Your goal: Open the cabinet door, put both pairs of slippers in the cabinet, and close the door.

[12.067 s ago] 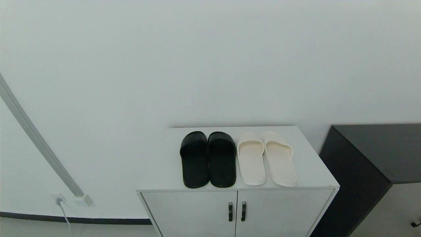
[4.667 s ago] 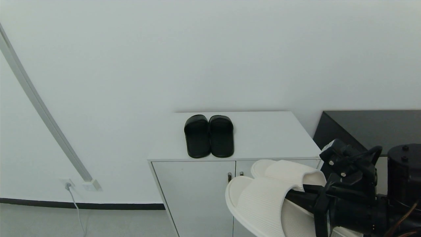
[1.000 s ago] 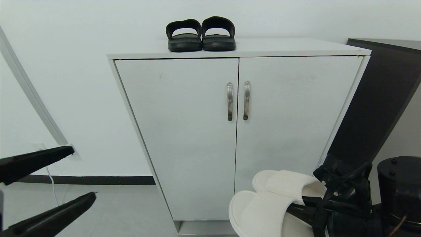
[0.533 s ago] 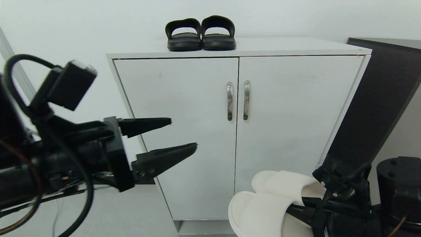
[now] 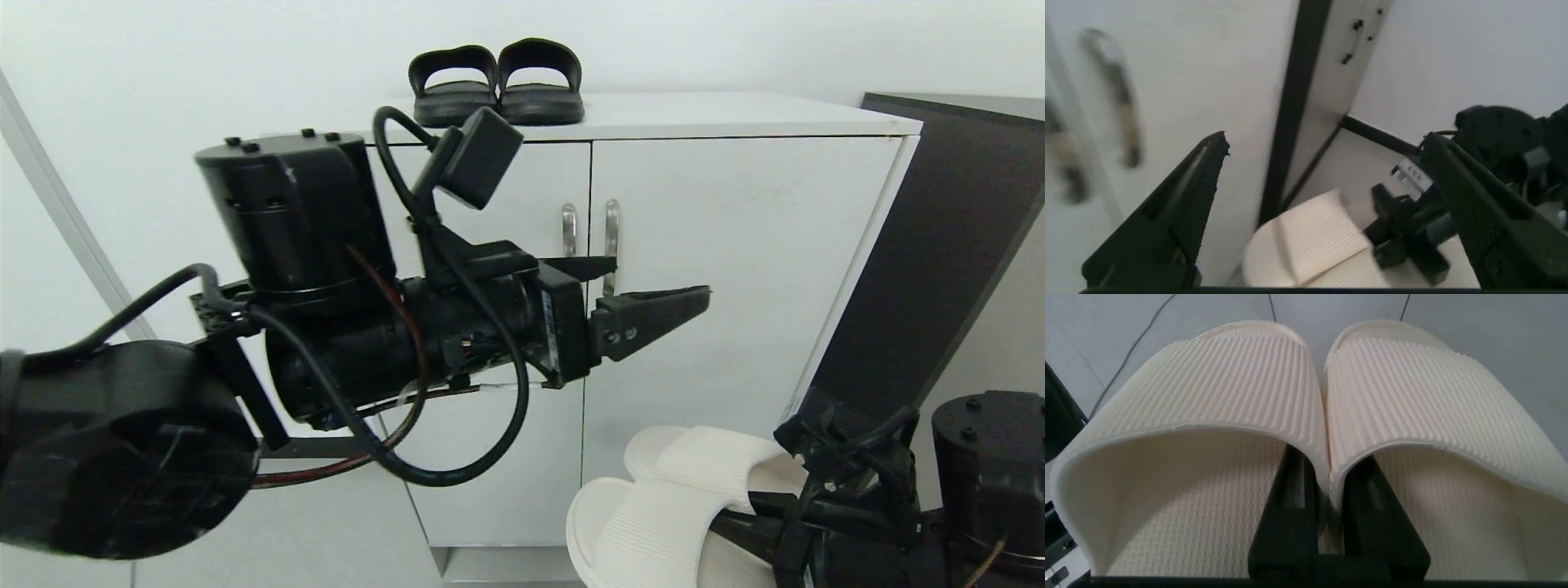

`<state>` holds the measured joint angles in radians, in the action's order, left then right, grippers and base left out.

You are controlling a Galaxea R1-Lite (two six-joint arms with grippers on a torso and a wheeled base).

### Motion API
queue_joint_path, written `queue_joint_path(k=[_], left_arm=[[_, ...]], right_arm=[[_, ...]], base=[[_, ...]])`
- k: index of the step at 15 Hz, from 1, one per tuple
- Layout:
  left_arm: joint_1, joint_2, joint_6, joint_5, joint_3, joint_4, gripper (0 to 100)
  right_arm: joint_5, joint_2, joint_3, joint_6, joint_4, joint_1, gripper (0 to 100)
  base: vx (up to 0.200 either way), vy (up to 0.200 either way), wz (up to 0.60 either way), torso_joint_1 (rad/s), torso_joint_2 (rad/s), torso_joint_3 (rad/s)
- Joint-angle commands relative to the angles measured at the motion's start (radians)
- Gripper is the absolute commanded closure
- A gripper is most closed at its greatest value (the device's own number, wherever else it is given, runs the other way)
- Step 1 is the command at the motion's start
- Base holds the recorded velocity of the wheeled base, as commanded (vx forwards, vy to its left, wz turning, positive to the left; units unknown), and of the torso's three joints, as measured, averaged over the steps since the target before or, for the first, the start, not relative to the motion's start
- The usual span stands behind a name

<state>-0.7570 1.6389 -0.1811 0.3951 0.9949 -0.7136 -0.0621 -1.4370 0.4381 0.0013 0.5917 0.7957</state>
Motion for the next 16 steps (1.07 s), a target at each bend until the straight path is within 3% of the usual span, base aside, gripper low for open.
queue_joint_path(k=[1,3,5,9,16], left_arm=[[-0.013,0.081,-0.029,0.008,0.047,0.000,0],[0.004,0.084,-0.089,0.082,0.059,0.000,0],[0.031,0.090,-0.115,0.107,0.076,0.019,0],[0.053,0.104,-0.112,0.001,0.105,0.034,0],[0.053,0.173,-0.110,-0.163,0.248,0.126,0]], right_arm=[[-0.001,-0.005,-0.002,0.000,-0.001,0.002,100],[-0.002,-0.006,-0.004,0.000,-0.001,0.005,100],[-0.001,-0.005,-0.006,0.000,0.000,0.007,100],[-0.001,-0.010,-0.004,-0.001,-0.001,0.008,100],[-0.001,-0.013,-0.006,-0.001,-0.001,0.011,100]], base=[[0.000,0.000,0.00,0.000,0.00,0.000],[0.000,0.000,0.00,0.000,0.00,0.000],[0.000,0.000,0.00,0.000,0.00,0.000],[0.000,0.000,0.00,0.000,0.00,0.000],[0.000,0.000,0.00,0.000,0.00,0.000]])
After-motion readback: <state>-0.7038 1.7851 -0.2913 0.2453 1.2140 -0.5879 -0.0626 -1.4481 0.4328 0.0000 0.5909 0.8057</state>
